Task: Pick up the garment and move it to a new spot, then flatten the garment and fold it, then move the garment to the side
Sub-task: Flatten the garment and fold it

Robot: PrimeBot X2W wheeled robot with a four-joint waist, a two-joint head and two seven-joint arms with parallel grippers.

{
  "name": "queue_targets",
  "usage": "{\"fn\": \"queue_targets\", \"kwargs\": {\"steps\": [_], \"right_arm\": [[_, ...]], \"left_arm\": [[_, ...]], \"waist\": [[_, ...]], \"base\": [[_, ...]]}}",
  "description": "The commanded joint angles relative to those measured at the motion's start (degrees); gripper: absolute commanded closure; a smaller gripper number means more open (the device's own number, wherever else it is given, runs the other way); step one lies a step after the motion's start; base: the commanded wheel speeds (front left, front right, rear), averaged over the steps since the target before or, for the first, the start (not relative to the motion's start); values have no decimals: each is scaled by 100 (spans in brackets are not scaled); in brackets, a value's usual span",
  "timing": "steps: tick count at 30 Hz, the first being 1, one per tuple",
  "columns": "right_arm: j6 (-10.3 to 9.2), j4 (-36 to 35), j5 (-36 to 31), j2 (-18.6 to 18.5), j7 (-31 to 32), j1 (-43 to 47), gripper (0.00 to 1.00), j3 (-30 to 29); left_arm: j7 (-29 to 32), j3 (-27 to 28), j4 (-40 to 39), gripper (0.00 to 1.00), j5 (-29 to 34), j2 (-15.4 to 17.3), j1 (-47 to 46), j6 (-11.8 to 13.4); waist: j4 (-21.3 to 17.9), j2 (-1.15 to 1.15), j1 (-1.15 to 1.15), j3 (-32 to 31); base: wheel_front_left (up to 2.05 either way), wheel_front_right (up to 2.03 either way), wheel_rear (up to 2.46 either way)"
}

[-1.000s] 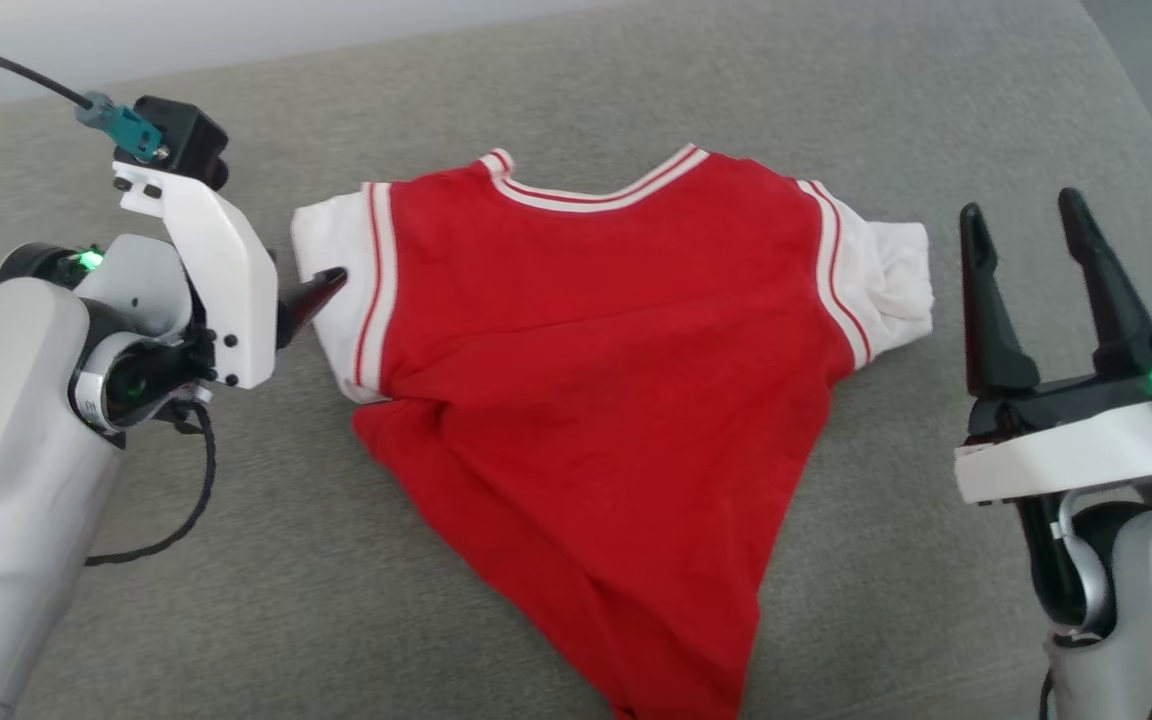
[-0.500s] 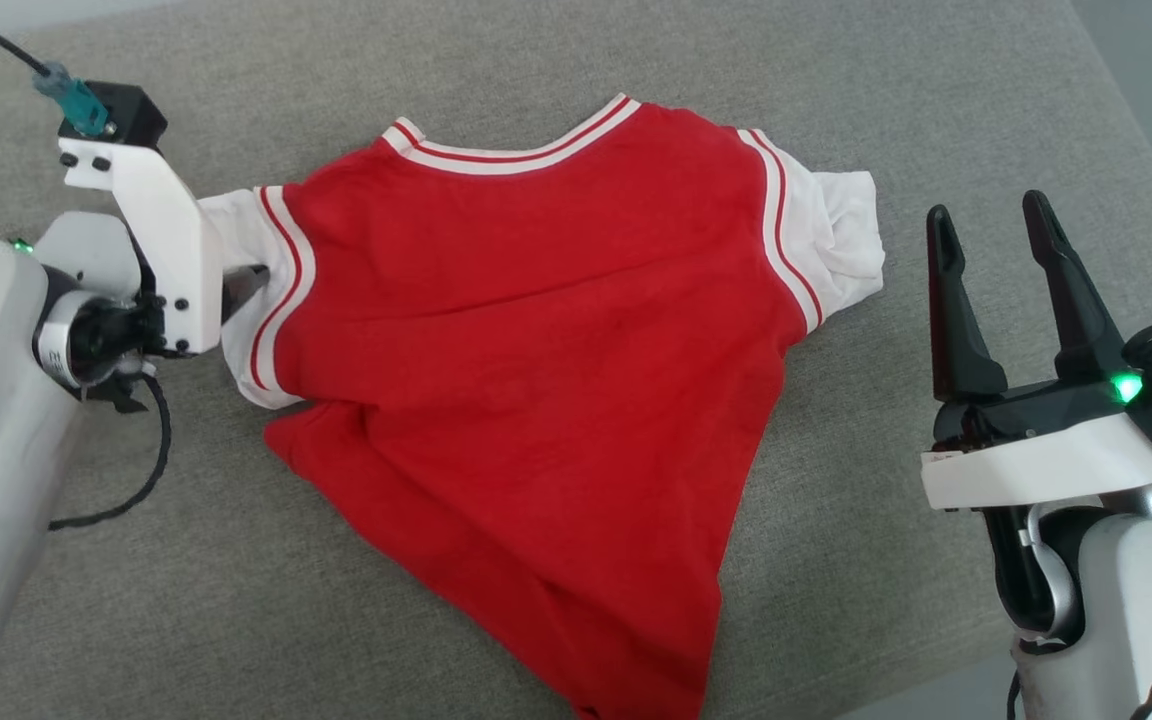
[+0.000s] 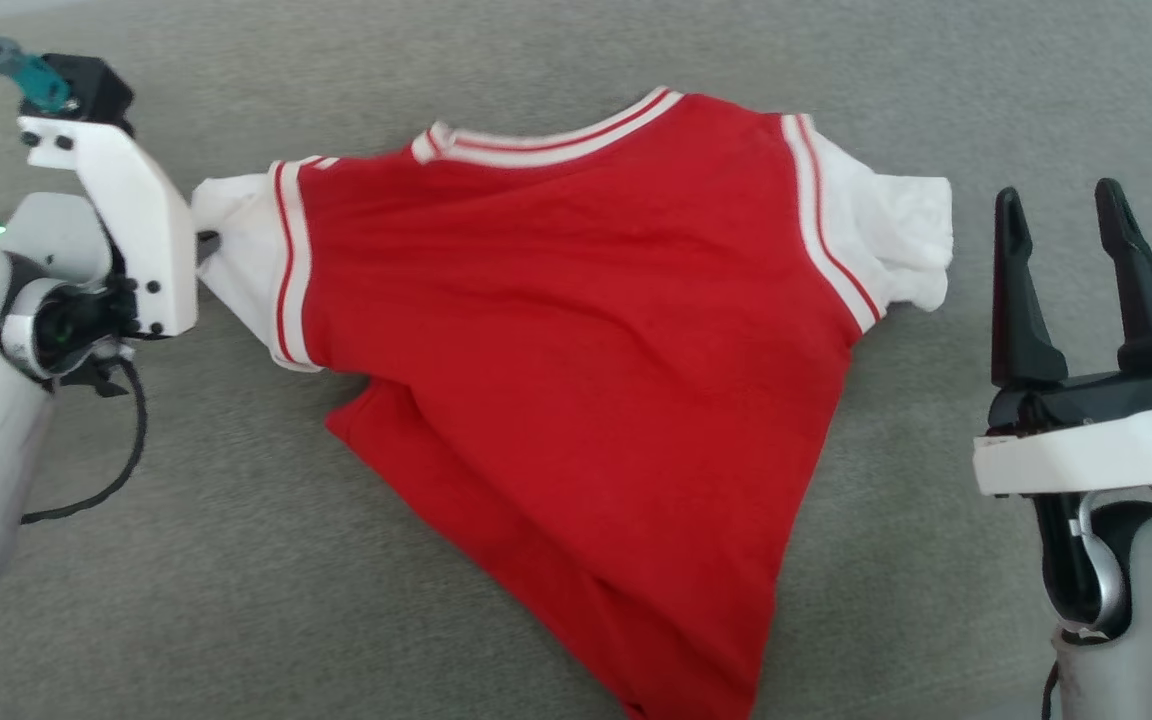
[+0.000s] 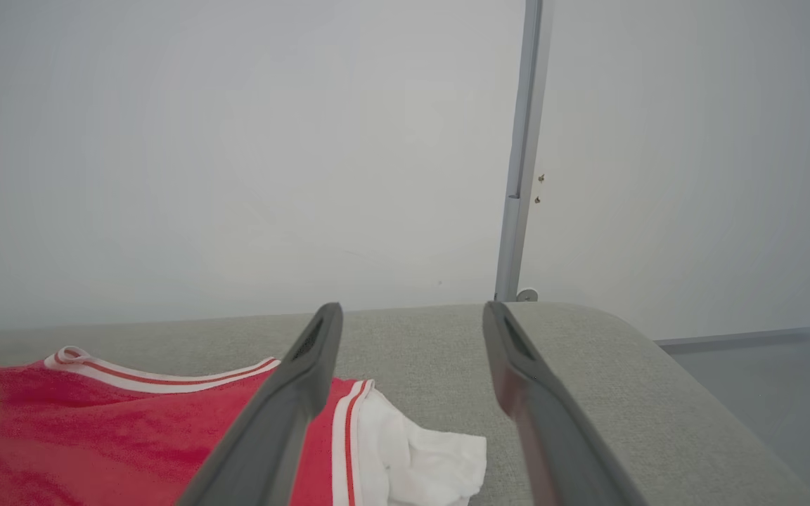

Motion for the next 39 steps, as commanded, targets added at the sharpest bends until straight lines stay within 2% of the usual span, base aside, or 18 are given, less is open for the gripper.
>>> {"fn": "queue_targets", "kwargs": {"steps": [1, 6, 13, 19, 20, 21, 22, 28, 34, 39], "right_arm": [[0, -38, -33, 3, 32, 54, 0, -47], [0, -121, -105, -7, 186, 125, 0, -168], [0, -230, -165, -11, 356, 219, 0, -226], [0, -299, -150, -2, 453, 260, 0, -193], [0, -309, -146, -1, 464, 265, 0, -185], [0, -317, -141, 2, 475, 265, 0, -173], [0, -324, -133, 4, 477, 259, 0, -161], [0, -383, -97, 11, 533, 187, 0, -97], [0, -456, -57, 14, 586, 154, 0, -102], [0, -476, 1, 18, 603, 121, 0, -122]], "left_arm": [[-19, 42, -100, 100, 5, 78, 105, 7], [37, 175, -659, 100, -40, 503, 432, 221], [375, 465, -1584, 100, -234, 1213, 1091, 802], [374, 612, -2313, 100, -451, 1352, 1591, 1043], [357, 600, -2383, 91, -450, 1333, 1618, 1060], [330, 586, -2430, 40, -443, 1306, 1624, 1040], [317, 562, -2447, 0, -429, 1273, 1609, 1017], [398, 444, -2267, 0, -330, 1135, 1296, 980], [698, 204, -1664, 0, -73, 1166, 838, 903], [788, 179, -1196, 0, -41, 1136, 645, 937]], "waist": [[166, 0, 0, -76], [437, 0, 0, -197], [649, 0, 0, -325], [707, 0, 0, -368], [710, 0, 0, -367], [709, 0, 0, -361], [706, 0, 0, -352], [651, 0, 0, -266], [552, 0, 0, -89], [511, 0, 0, 15]], "base": [[0, 0, 0], [0, 0, 0], [0, 0, 0], [0, 0, 0], [0, 0, 0], [0, 0, 0], [0, 0, 0], [0, 0, 0], [0, 0, 0], [0, 0, 0]]}}
